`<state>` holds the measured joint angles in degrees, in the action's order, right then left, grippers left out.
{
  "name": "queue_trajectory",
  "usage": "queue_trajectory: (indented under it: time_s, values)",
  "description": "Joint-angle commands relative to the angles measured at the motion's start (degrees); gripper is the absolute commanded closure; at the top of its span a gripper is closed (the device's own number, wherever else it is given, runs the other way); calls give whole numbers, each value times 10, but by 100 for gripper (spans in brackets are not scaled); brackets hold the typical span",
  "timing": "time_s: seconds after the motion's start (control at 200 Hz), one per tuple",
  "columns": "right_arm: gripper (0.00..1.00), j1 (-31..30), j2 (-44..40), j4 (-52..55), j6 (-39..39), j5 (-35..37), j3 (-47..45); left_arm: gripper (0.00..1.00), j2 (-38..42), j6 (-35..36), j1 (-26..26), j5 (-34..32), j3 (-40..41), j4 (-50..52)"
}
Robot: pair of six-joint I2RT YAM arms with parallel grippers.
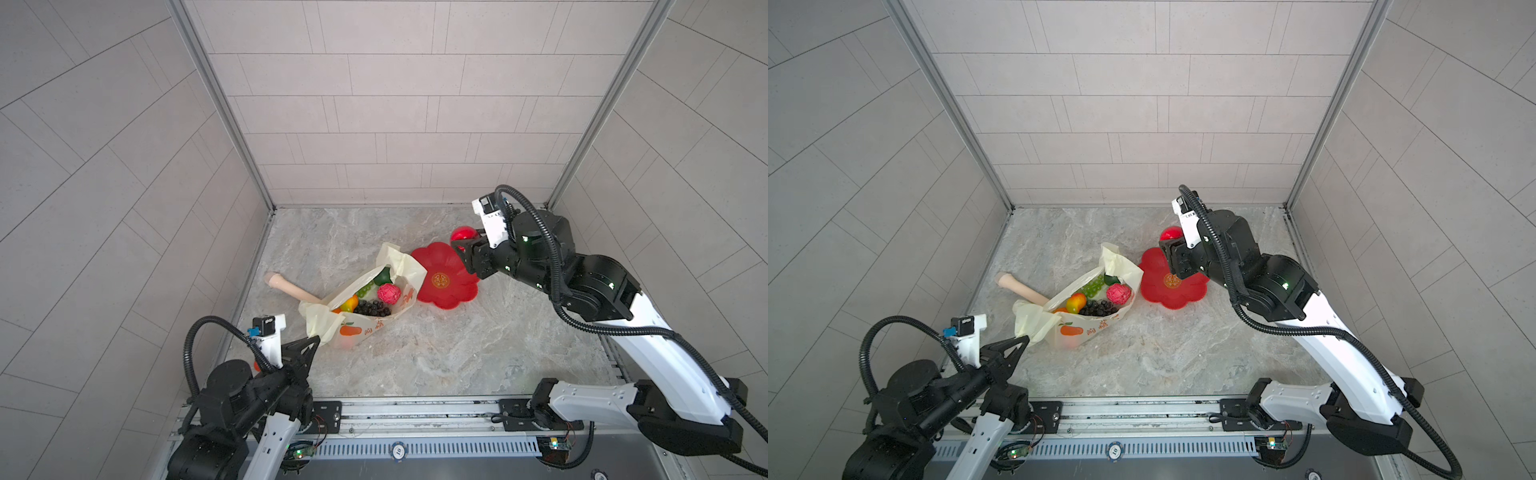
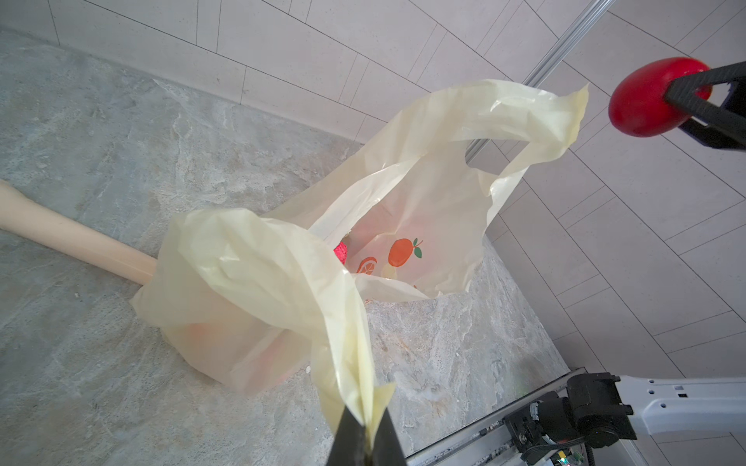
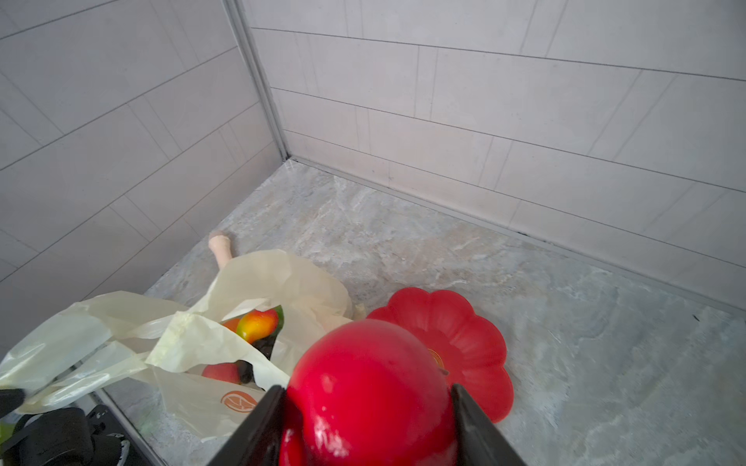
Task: Take fruits out of the plastic bag
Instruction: Place the fake fruit on the plate.
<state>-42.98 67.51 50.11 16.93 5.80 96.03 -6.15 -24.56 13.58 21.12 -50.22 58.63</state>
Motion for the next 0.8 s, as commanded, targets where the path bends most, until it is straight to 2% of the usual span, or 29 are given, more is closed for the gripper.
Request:
queue_trajectory:
  time_s: [0.0, 0.13, 0.265, 0.505, 0.67, 0.796]
  values:
    - [50, 38, -3, 48, -4, -20, 0, 97, -11, -3, 0, -5, -7, -10]
    - [49, 94, 12, 45, -10, -67, -31, 97, -16, -6, 0, -4, -12, -11]
    - [50, 147, 41, -10, -11, -116, -90, 94, -25, -8, 0, 18, -21, -9]
    - [49, 152, 131, -128, -40, -127, -161, 91, -69, 0, 0, 26, -70, 48]
    - [49, 152, 229, -111, -57, -111, -114, 84, -111, 14, 0, 69, -117, 100]
    - [50, 153, 286, -120, -72, -96, -101, 84, -125, 16, 0, 93, -145, 129]
